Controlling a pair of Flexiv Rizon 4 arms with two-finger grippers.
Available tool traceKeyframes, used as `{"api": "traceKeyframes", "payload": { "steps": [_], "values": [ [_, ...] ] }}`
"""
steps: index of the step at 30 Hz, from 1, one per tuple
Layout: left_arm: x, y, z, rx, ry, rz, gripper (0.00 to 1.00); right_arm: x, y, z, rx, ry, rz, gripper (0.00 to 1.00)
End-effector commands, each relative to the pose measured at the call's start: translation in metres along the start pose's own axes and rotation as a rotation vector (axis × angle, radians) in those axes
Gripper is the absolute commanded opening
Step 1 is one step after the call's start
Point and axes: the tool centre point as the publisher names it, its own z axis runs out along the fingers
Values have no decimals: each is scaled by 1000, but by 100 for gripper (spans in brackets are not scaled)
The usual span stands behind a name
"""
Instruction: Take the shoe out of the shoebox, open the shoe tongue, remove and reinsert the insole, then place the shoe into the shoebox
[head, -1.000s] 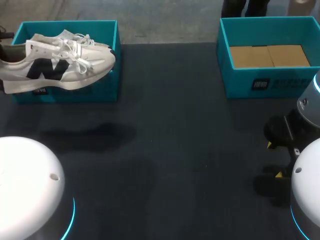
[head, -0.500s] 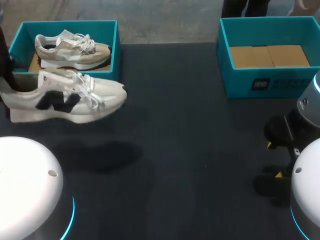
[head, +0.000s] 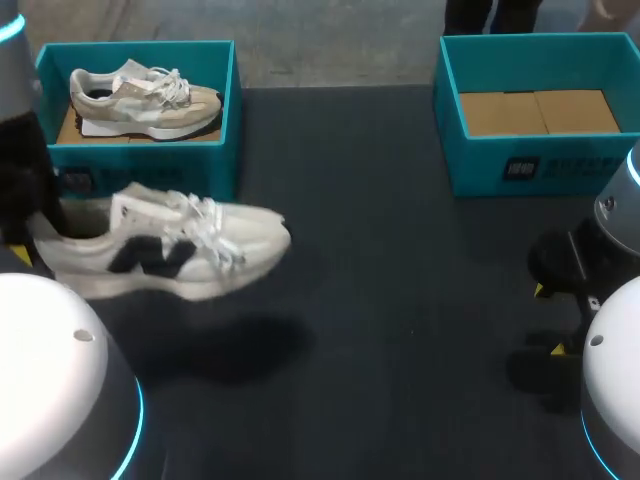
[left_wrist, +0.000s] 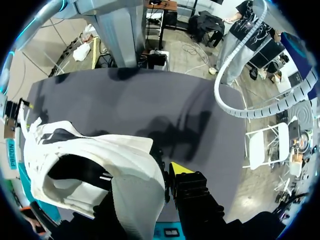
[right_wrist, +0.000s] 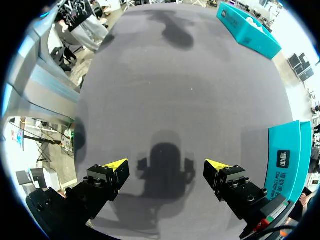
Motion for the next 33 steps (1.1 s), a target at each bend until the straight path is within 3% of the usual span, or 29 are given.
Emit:
{"api": "traceKeyframes", "payload": {
  "steps": [1, 12, 33],
  "values": [
    [-20, -11, 20, -44, 17, 10, 0, 2, 0, 0, 1, -2, 1, 100],
    [-76, -29, 53, -23, 33, 34, 0, 2, 0, 0, 1, -2, 1, 100],
    [-155, -19, 118, -37, 12, 62, 0, 2, 0, 0, 1, -2, 1, 100]
  ]
}}
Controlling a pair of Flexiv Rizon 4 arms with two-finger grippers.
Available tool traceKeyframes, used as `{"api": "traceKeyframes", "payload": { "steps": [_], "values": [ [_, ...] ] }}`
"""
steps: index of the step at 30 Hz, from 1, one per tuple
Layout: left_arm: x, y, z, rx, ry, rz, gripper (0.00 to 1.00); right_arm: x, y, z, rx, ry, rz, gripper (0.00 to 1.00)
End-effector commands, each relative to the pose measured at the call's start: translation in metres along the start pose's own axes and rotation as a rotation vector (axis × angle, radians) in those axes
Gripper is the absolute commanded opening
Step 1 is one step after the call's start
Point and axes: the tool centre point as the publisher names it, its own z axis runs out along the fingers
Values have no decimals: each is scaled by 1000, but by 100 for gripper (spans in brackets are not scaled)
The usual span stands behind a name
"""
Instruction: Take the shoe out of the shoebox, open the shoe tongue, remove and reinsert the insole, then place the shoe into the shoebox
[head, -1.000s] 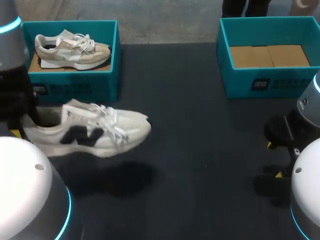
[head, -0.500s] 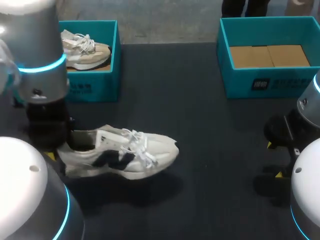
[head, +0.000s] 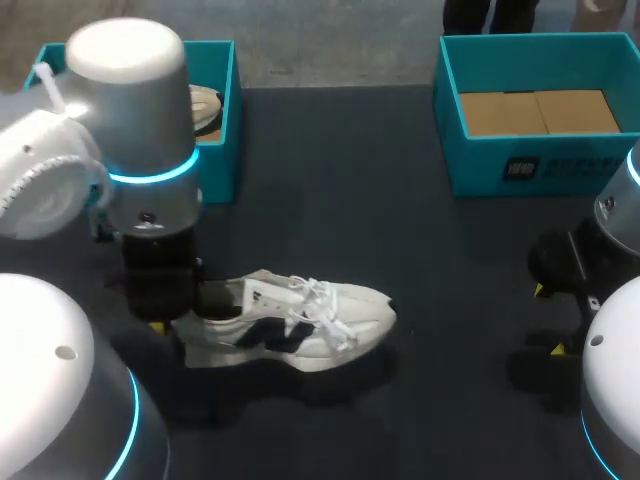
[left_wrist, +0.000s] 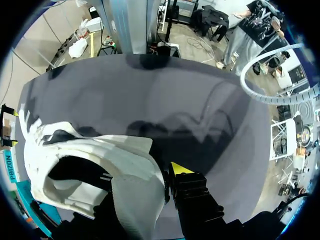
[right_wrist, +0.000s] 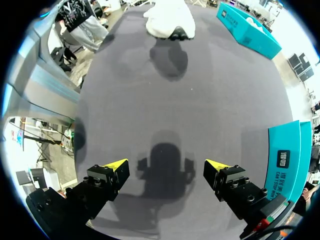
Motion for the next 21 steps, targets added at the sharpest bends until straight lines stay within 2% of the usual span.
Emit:
{"api": "traceKeyframes", "payload": {
  "steps": [1, 10, 21],
  "values": [
    [-21, 6, 14, 4, 1, 21, 0, 2, 0, 0, 1, -2, 1, 100],
    [-49, 13, 35, 0, 2, 73, 0, 2, 0, 0, 1, -2, 1, 100],
    [-74, 24, 57, 6, 2, 67, 0, 2, 0, 0, 1, -2, 1, 100]
  ]
}}
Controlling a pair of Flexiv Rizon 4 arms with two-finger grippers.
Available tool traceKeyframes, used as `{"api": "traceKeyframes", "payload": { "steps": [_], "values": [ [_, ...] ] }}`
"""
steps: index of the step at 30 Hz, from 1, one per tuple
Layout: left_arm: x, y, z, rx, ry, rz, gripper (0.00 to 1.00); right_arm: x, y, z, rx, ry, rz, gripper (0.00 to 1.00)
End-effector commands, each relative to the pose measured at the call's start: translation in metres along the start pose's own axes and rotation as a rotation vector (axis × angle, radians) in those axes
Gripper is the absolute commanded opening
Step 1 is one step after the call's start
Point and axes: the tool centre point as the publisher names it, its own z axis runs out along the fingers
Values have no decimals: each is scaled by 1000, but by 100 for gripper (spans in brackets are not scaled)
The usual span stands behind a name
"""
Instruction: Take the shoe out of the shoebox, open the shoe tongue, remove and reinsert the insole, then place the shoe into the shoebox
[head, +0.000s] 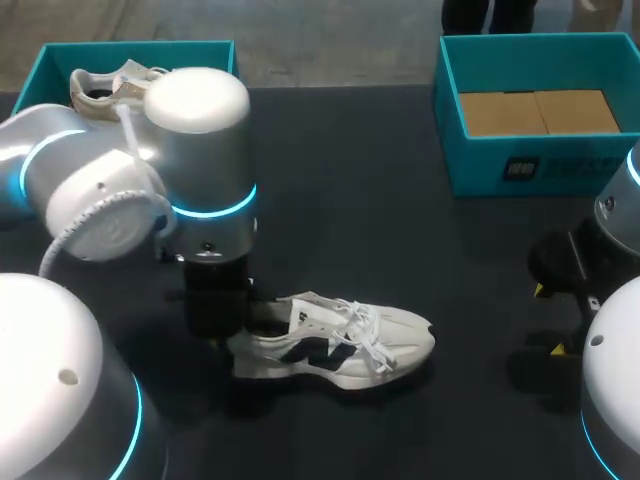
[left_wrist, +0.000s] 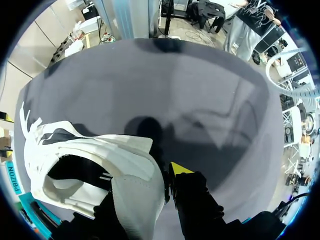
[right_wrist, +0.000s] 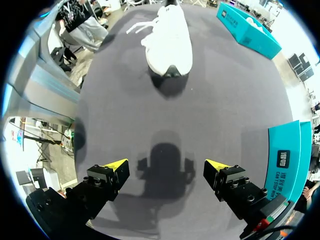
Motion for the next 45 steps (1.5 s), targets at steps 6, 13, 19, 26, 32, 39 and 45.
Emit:
{"api": "traceKeyframes", "payload": {
  "steps": [6, 13, 19, 26, 32, 39, 45],
  "values": [
    [-20, 18, 14, 4, 25, -6, 0, 2, 0, 0, 1, -2, 1, 100],
    [-26, 24, 15, 5, 22, -6, 0, 2, 0, 0, 1, -2, 1, 100],
    [-33, 23, 21, 11, 13, 2, 0, 2, 0, 0, 1, -2, 1, 100],
    [-37, 26, 30, 20, 10, 13, 0, 2, 0, 0, 1, -2, 1, 100],
    [-37, 27, 33, 13, 8, 20, 0, 2, 0, 0, 1, -2, 1, 100],
    [-38, 27, 34, 6, -2, 34, 100, 2, 0, 0, 1, -2, 1, 100],
    [-36, 23, 26, -4, -23, 34, 100, 2, 0, 0, 1, -2, 1, 100]
  ]
}}
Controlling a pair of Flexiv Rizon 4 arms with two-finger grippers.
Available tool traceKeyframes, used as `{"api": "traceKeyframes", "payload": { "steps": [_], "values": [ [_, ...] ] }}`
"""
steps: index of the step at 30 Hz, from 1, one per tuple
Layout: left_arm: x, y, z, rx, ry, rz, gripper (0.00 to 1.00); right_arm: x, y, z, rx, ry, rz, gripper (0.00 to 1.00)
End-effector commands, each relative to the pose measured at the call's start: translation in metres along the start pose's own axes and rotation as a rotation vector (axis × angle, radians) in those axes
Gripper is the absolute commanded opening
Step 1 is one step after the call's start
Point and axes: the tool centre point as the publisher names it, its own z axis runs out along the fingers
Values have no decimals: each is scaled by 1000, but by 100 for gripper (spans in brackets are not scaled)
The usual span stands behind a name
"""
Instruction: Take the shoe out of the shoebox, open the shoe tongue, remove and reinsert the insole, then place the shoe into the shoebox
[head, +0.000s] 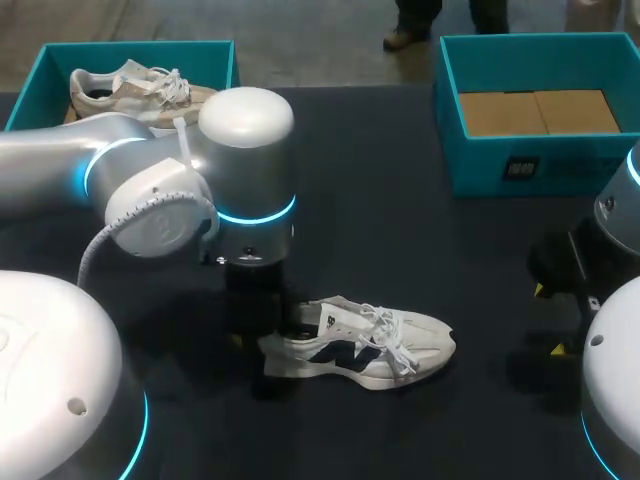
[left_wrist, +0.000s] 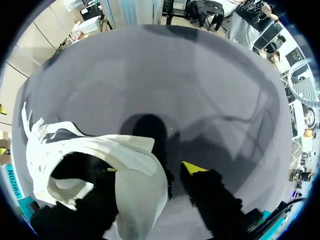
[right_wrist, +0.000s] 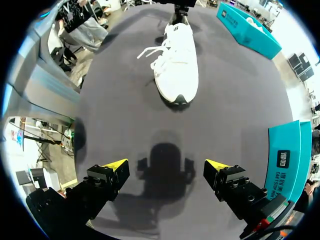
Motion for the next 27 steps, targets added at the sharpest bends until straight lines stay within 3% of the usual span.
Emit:
{"api": "traceKeyframes", "payload": {
  "steps": [1, 12, 27],
  "values": [
    [6, -6, -10, -10, -22, 1, 100, 2, 0, 0, 1, -2, 1, 100],
    [14, -21, -55, -32, -80, -50, 100, 2, 0, 0, 1, -2, 1, 100],
    [53, -42, -102, 215, -283, -333, 100, 2, 0, 0, 1, -2, 1, 100]
  ]
}}
